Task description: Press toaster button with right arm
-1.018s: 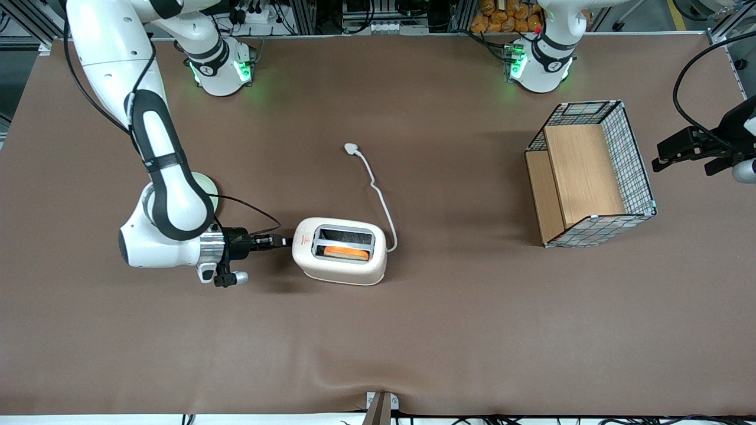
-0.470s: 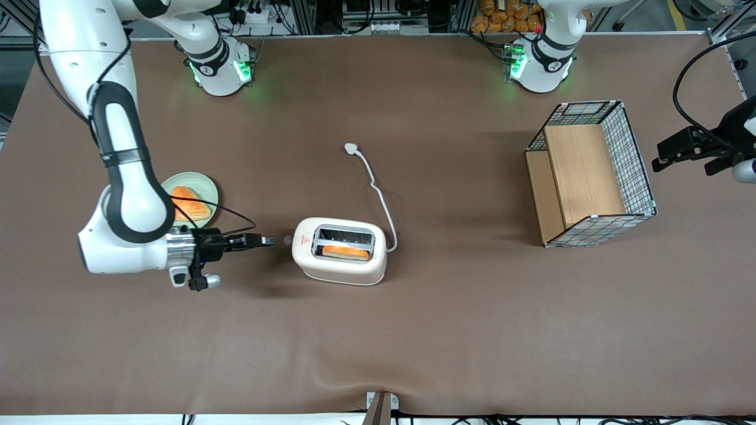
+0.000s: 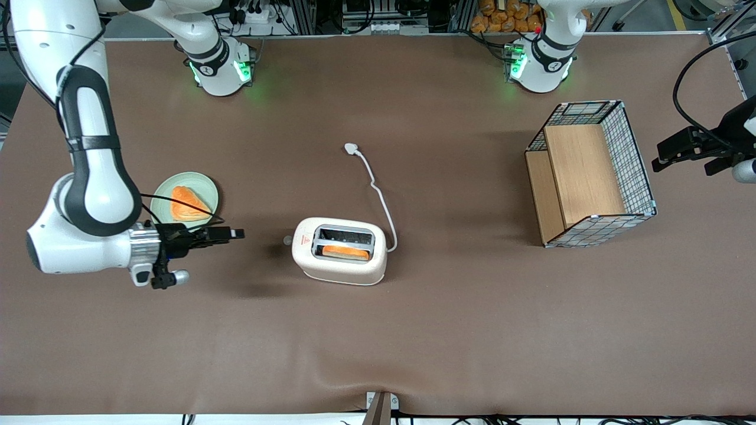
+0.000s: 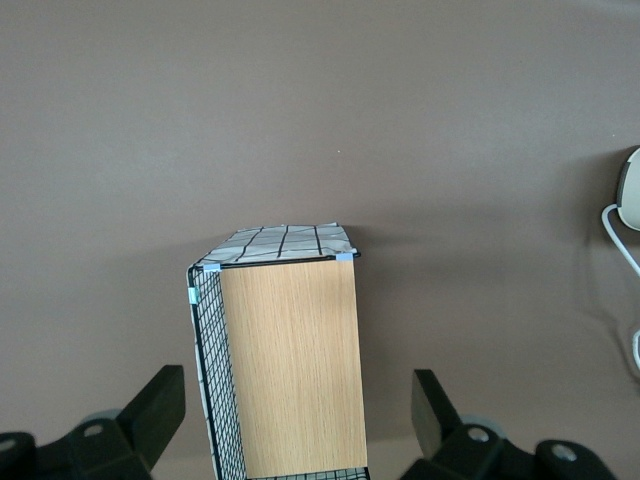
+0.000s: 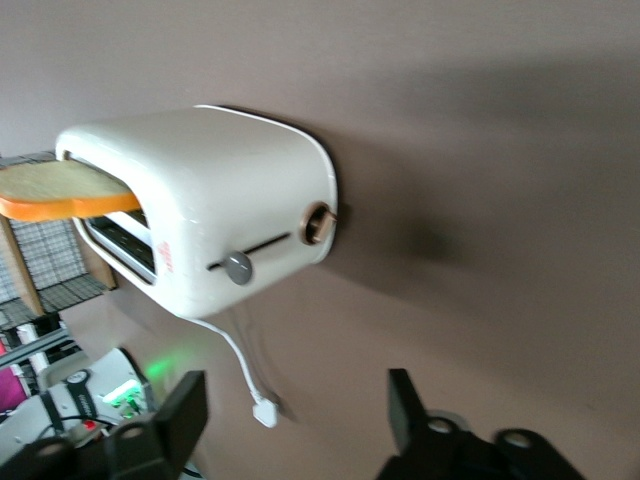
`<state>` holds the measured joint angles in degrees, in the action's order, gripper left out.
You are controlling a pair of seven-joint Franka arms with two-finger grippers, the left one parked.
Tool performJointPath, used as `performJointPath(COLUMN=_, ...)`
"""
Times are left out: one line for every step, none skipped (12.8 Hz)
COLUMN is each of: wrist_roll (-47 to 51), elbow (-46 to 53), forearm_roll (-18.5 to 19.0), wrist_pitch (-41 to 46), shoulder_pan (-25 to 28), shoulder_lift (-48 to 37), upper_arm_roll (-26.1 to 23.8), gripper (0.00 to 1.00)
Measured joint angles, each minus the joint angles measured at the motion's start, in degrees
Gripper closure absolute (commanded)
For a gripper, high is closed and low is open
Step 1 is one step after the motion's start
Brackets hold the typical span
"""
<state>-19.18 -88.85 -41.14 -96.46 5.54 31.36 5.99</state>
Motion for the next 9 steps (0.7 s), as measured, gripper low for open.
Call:
performJointPath(wrist_roll=-0.02, elbow=0.06, forearm_roll=2.06, wrist_pitch=0.42, shoulder_pan=-0.36, shoulder_lift=-0.51, upper_arm_roll=0.00, gripper=0.00)
performJointPath(wrist_roll=-0.02, elbow=0.11, forearm_roll=4.52, wrist_pitch=0.61, shoulder_pan=-0.58, shoulder_lift=-1.27, upper_arm_roll=0.01, gripper=0.00)
performJointPath(wrist_roll=-0.01, elbow=0.16, forearm_roll=7.20, wrist_pitch=0.72, shoulder_pan=-0.65, shoulder_lift=-2.33, upper_arm_roll=0.01, gripper=0.00)
performJointPath(wrist_roll=0.00, elbow=0.18, forearm_roll=10.35, wrist_pitch=1.00, shoulder_pan=-0.65, shoulder_lift=-3.64, upper_arm_roll=0.00, gripper=0.00)
performJointPath(wrist_roll=0.06, elbow=0.18, forearm_roll=14.02, wrist_pitch=1.55, shoulder_pan=-0.67, shoulder_lift=-5.16, upper_arm_roll=0.02, gripper=0.00)
performJointPath(wrist_roll=0.27, elbow=0.09, forearm_roll=17.72, wrist_pitch=2.06, shoulder_pan=-0.73, shoulder_lift=-6.72, upper_arm_roll=0.06, gripper=0.00)
performJointPath(wrist_roll=0.45, elbow=-0.27, forearm_roll=21.06, wrist_pitch=2.43, shoulder_pan=-0.97, shoulder_lift=-8.37, upper_arm_roll=0.11, gripper=0.00)
performJointPath(wrist_roll=0.47, elbow=-0.85, forearm_roll=24.47, wrist_pitch=2.67, shoulder_pan=-1.53, shoulder_lift=-10.18, upper_arm_roll=0.14, gripper=0.00)
performJointPath(wrist_roll=0.47, elbow=-1.41, forearm_roll=27.55, wrist_pitch=2.85, shoulder_pan=-2.38, shoulder_lift=-12.00, upper_arm_roll=0.19, gripper=0.00)
